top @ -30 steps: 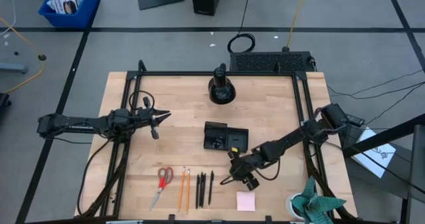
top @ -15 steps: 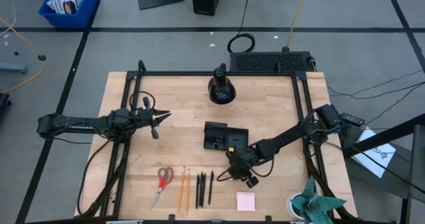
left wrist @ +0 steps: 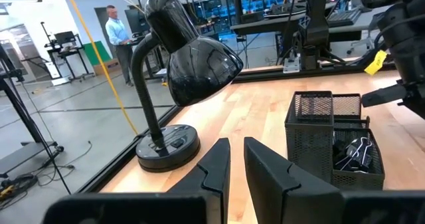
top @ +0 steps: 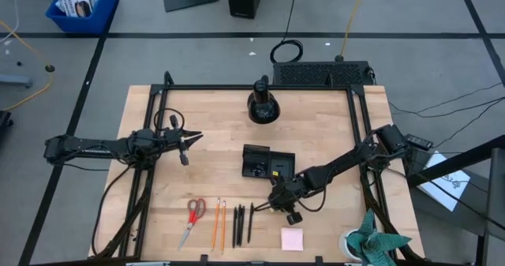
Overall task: Pick and place office supplies into organizer
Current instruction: Put the yellow eraser into the black desk organizer
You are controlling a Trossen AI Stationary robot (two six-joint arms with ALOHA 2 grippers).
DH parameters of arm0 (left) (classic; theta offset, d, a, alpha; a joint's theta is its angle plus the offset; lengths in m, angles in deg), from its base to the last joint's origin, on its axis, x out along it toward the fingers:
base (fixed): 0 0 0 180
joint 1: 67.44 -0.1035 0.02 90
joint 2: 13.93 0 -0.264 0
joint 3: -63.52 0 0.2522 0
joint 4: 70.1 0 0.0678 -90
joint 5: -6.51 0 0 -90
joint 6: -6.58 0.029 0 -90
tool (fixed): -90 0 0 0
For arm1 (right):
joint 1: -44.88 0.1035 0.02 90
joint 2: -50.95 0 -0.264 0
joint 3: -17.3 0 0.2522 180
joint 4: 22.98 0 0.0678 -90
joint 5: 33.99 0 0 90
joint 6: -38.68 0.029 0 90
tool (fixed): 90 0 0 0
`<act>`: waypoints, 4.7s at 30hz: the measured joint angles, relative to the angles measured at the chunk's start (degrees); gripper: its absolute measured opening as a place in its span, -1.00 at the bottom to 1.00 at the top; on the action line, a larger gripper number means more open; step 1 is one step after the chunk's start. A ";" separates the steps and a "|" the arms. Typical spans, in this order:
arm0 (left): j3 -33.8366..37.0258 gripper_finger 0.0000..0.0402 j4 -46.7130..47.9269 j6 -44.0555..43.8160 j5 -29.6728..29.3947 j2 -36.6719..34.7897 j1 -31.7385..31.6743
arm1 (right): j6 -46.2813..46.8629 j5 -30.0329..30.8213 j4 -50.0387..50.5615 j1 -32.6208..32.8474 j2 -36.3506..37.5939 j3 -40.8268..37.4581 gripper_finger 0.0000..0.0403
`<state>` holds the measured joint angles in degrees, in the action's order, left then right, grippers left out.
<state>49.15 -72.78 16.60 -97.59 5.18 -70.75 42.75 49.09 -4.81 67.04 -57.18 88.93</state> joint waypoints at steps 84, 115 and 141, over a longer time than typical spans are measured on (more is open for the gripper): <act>-0.01 -0.75 -0.04 -0.04 -0.01 0.01 -0.01 | 1.24 9.96 -6.75 4.17 5.16 -2.05 -0.61; -0.01 -0.75 -0.04 0.00 -0.01 -0.01 -0.01 | -0.50 29.15 -7.80 -9.02 4.11 4.52 -0.63; 0.00 -0.75 -0.09 0.26 0.00 -0.01 -0.01 | 4.26 26.08 -2.67 -11.96 3.28 4.52 -0.54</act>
<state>49.15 -72.87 16.86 -97.59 5.16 -70.75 47.02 75.17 -7.48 55.08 -53.90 93.45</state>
